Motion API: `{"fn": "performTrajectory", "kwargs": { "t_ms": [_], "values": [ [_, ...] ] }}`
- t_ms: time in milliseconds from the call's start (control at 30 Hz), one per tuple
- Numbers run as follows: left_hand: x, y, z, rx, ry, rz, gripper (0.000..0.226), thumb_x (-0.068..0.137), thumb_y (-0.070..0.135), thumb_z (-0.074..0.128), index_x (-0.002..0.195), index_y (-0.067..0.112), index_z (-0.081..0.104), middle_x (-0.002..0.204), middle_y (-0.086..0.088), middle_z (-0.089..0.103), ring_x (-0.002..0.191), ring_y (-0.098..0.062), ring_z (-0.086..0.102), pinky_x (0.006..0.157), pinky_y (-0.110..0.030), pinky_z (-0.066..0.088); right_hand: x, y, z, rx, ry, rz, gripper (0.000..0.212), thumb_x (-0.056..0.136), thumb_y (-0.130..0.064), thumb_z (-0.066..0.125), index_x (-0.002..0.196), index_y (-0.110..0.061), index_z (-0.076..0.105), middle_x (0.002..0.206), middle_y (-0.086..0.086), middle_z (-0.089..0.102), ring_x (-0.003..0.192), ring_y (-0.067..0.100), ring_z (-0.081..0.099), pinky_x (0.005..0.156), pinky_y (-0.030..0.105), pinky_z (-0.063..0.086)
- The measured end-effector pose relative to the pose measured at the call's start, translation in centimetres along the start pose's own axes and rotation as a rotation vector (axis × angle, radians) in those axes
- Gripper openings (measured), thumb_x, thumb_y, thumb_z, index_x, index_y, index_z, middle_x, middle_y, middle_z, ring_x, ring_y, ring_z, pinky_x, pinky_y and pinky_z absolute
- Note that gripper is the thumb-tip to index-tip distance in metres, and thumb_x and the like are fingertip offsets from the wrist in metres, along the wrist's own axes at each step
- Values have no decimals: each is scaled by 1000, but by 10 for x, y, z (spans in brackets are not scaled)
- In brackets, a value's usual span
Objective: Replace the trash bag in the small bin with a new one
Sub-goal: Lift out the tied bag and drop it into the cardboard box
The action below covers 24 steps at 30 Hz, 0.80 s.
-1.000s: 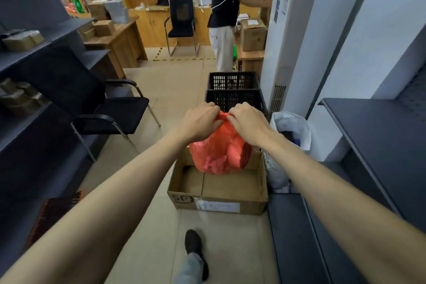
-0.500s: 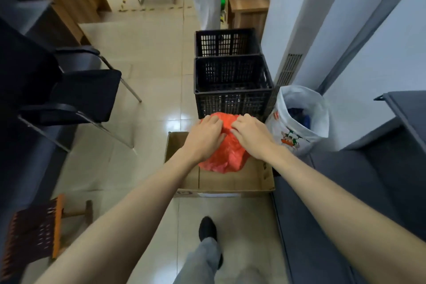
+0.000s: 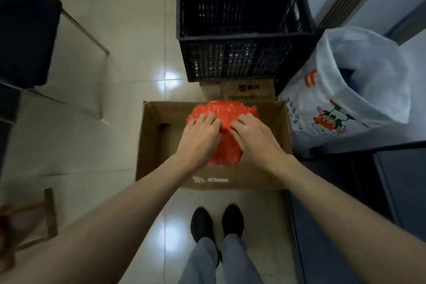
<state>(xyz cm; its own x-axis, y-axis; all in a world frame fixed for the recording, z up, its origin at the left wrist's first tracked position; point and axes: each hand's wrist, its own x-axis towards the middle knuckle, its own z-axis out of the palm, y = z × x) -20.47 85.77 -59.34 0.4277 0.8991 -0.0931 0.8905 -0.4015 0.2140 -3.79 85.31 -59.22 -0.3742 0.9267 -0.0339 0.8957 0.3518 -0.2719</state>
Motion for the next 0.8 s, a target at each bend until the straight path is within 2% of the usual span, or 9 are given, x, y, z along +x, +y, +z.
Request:
{"fn": "performTrajectory", "kwargs": {
  "t_ms": [133, 267, 400, 467, 600, 700, 800],
  "values": [
    [17, -16, 84, -49, 30, -39, 23, 97, 29, 50, 113, 14, 59, 119, -6, 58, 110, -26, 52, 88, -39, 43, 11, 30, 78, 6, -24, 16, 23, 97, -20, 49, 105, -7, 66, 107, 13, 64, 100, 30, 57, 86, 42, 51],
    [21, -26, 146, -59, -5, -79, 22, 96, 27, 51, 109, 12, 60, 114, -7, 59, 105, -27, 53, 82, -40, 42, 14, 46, 138, 10, -83, 51, 25, 97, -22, 49, 108, -7, 65, 109, 14, 63, 105, 31, 55, 87, 42, 50],
    [14, -29, 171, -85, -68, -104, 30, 97, 31, 52, 119, 14, 61, 122, -7, 59, 112, -26, 54, 87, -39, 44, 4, 47, 160, -52, -162, 89, 32, 99, -30, 45, 119, -8, 58, 118, 14, 61, 111, 30, 52, 93, 41, 41],
    [8, -26, 165, -111, -67, -124, 31, 99, 31, 51, 123, 14, 60, 126, -8, 58, 113, -24, 54, 88, -38, 46, -2, 44, 154, -39, -159, 112, 33, 99, -30, 45, 121, -8, 56, 120, 14, 60, 110, 30, 52, 93, 41, 42],
    [7, -19, 127, -92, -39, -89, 28, 102, 31, 43, 119, 15, 59, 117, -4, 61, 104, -19, 57, 80, -32, 48, -5, 39, 116, -7, -99, 117, 27, 99, -29, 44, 111, -11, 59, 112, 10, 62, 103, 25, 54, 86, 37, 44],
    [18, -16, 68, -65, 11, -54, 26, 103, 30, 42, 115, 15, 60, 110, -3, 63, 96, -19, 59, 69, -28, 45, 5, 31, 65, 1, -34, 113, 26, 100, -25, 44, 103, -10, 65, 103, 10, 65, 95, 25, 57, 82, 37, 45],
    [39, -10, -14, -47, 85, -47, 23, 102, 32, 42, 110, 18, 58, 103, -1, 63, 89, -17, 60, 63, -25, 38, 29, 21, -9, -22, 90, 122, 19, 95, -22, 54, 87, -10, 66, 88, 10, 66, 83, 28, 60, 74, 40, 48]
  ]
}}
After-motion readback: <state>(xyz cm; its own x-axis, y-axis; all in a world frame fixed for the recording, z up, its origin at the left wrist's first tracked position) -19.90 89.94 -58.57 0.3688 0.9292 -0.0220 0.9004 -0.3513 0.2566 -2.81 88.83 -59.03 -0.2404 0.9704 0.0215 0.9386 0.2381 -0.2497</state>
